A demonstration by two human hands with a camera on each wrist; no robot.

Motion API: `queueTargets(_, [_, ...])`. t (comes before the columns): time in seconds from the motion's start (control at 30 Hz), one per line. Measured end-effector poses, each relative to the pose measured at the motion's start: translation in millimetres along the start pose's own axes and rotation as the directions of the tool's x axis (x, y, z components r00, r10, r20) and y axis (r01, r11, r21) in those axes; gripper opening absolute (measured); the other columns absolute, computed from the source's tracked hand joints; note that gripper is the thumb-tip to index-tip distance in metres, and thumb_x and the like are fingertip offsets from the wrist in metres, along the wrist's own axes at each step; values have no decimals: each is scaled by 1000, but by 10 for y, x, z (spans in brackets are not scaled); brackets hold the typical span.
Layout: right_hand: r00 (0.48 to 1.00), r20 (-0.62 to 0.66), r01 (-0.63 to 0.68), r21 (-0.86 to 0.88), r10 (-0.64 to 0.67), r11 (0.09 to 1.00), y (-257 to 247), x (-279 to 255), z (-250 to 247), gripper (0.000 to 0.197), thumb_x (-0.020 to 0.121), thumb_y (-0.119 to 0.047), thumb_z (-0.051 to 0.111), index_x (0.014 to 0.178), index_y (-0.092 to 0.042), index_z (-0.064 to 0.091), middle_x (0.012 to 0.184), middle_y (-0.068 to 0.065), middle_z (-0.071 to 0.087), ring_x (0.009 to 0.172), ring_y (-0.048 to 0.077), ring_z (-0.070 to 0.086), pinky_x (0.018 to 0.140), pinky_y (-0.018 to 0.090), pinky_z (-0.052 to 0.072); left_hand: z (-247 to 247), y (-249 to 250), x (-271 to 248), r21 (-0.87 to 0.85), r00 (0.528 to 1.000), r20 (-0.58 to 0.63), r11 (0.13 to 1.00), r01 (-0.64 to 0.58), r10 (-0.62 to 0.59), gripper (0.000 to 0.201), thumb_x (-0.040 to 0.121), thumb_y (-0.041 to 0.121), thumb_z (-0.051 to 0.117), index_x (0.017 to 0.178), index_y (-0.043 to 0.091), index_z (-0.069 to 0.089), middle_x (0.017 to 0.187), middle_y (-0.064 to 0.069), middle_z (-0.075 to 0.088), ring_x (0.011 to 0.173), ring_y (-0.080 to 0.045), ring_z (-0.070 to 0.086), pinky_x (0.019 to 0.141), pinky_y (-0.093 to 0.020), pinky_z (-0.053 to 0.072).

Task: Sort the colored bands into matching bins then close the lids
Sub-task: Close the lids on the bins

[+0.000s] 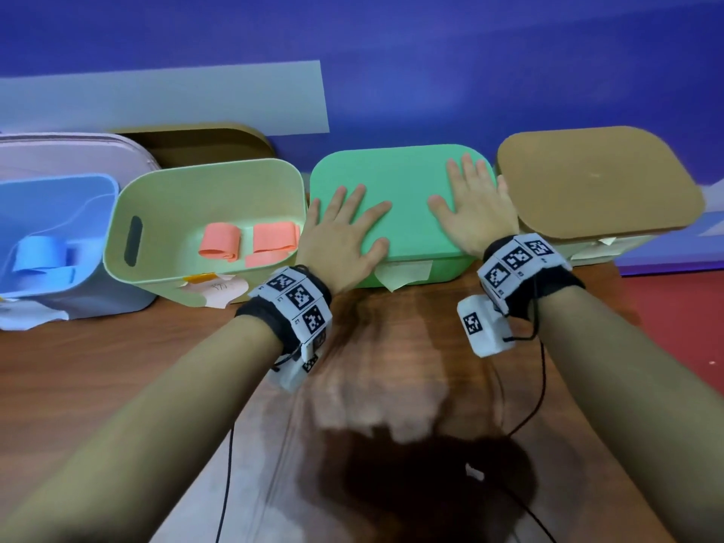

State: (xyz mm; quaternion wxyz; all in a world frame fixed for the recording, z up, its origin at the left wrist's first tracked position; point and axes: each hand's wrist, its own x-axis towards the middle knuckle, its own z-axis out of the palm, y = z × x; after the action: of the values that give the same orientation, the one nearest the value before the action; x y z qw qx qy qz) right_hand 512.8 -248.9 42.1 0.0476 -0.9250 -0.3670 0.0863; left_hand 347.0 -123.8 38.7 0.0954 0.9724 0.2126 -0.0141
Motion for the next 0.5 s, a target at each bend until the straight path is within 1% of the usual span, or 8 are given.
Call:
queueTargets(0.1, [1000, 9, -9, 7, 8, 1000, -3, -23, -5, 64, 97, -49, 22, 151, -18, 5, 159, 4, -2, 146, 19, -3, 117, 42, -1, -17, -18, 9, -24, 1000, 20, 1000, -11, 11, 66, 82, 56, 18, 146, 42, 17, 159, 0, 7, 146, -22, 2, 116, -47, -1])
queueTargets(0.17, [1000, 9, -15, 41, 15, 999, 6, -15, -27, 61, 98, -45, 24, 151, -19, 7, 159, 4, 0, 146, 19, -2, 116, 42, -1, -19, -18, 6, -28, 999, 32, 999, -22, 23, 61, 88, 56, 22, 147, 41, 16, 159, 0, 5, 146, -22, 1, 116, -47, -2])
queueTargets(0.27, [1000, 21, -21, 135, 18, 991, 4, -28, -109, 55, 99, -34, 30, 149, -15, 18, 158, 8, 7, 146, 23, 4, 117, 42, 5, -88, -39, -15, -113, 998, 37, 992, -50, 55, 55, 97, 45, 31, 149, 34, 16, 159, -1, 5, 146, -21, -1, 116, -45, -1])
queueTargets(0.33, [1000, -10, -17, 170, 19, 985, -48, -82, -201, 52, 98, -27, 38, 146, -13, 27, 156, 11, 16, 144, 26, 12, 117, 41, 12, -209, -115, -39, -213, 998, -23, 975, -69, 66, 53, 98, 36, 37, 148, 24, 23, 158, -3, 12, 146, -20, 5, 117, -42, 5])
queueTargets(0.4, [997, -80, 14, 200, 3, 980, -161, -171, -277, 48, 94, -19, 43, 141, -11, 36, 150, 12, 28, 139, 28, 20, 114, 40, 18, -346, -249, -78, -259, 991, -121, 962, -91, 62, 50, 95, 25, 46, 143, 15, 35, 154, -7, 25, 144, -23, 16, 117, -36, 12])
queueTargets(0.43, [994, -111, 38, 213, -15, 976, -239, -216, -305, 45, 93, -16, 44, 138, -10, 40, 146, 11, 33, 137, 28, 24, 112, 39, 20, -406, -328, -110, -272, 987, -154, 958, -91, 50, 48, 92, 20, 48, 139, 13, 40, 151, -8, 31, 141, -24, 22, 115, -34, 16])
queueTargets(0.5, [987, -146, 98, 222, -66, 970, -424, -278, -351, 42, 91, -14, 44, 133, -11, 44, 139, 10, 40, 132, 28, 28, 109, 39, 25, -514, -478, -198, -285, 983, -184, 956, -67, 14, 42, 89, 14, 49, 131, 10, 49, 144, -8, 40, 135, -24, 32, 110, -34, 26])
